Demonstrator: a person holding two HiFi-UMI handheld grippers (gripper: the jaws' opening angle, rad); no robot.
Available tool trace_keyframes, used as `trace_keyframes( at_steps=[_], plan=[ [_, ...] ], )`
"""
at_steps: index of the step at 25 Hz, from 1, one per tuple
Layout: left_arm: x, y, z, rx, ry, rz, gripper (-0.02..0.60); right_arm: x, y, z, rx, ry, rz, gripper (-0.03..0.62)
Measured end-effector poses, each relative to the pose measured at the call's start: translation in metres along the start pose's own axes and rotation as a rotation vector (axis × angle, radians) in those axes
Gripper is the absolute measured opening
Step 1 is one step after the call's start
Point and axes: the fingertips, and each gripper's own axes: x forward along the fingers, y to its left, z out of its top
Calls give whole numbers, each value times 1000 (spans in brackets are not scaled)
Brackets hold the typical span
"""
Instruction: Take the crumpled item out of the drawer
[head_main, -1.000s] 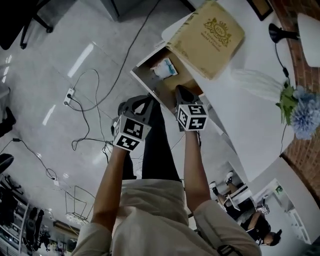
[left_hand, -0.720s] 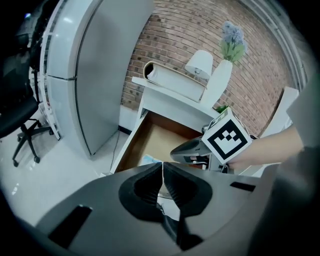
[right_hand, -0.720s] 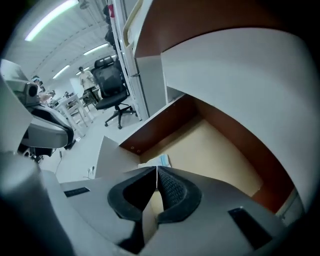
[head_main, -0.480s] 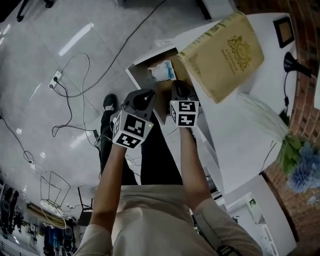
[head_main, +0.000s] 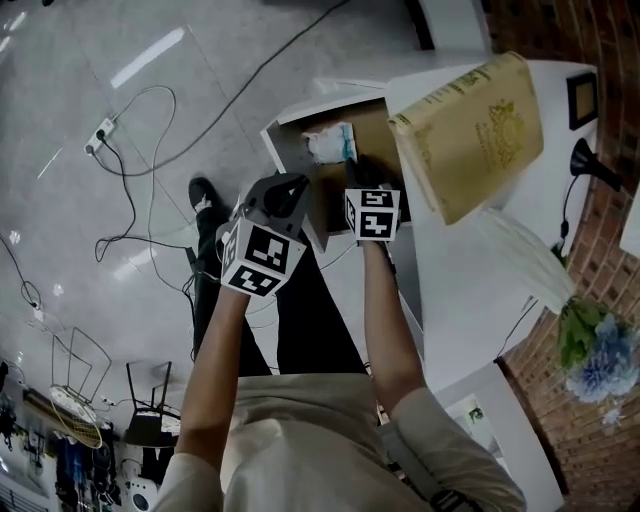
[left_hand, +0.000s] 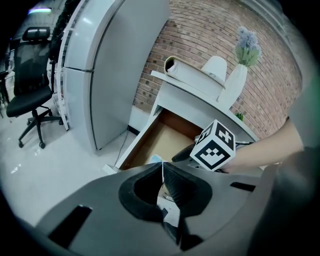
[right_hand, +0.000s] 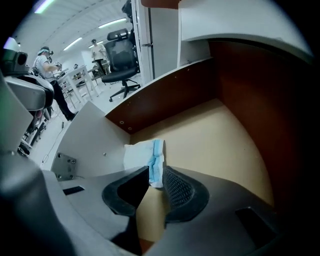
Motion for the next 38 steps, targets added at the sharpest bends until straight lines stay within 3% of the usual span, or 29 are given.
trace_keyframes(
  at_steps=[9, 15, 21, 28, 38],
  plan=[
    [-22, 25, -11, -16, 3, 33, 17, 16, -5, -15, 55, 38, -19, 127],
    [-31, 40, -18, -54, -9, 57, 17, 24, 1, -18, 70, 58, 11, 126],
    [-38, 43, -23, -59, -18, 47, 17, 25, 10, -20, 104, 66, -7, 64],
    [-52, 52, -28, -23, -13, 68, 17, 5, 20, -8, 85, 30, -48, 34],
    [-89, 44, -41, 43, -12, 20, 17, -43, 48, 8, 79, -30, -111, 32]
  ],
)
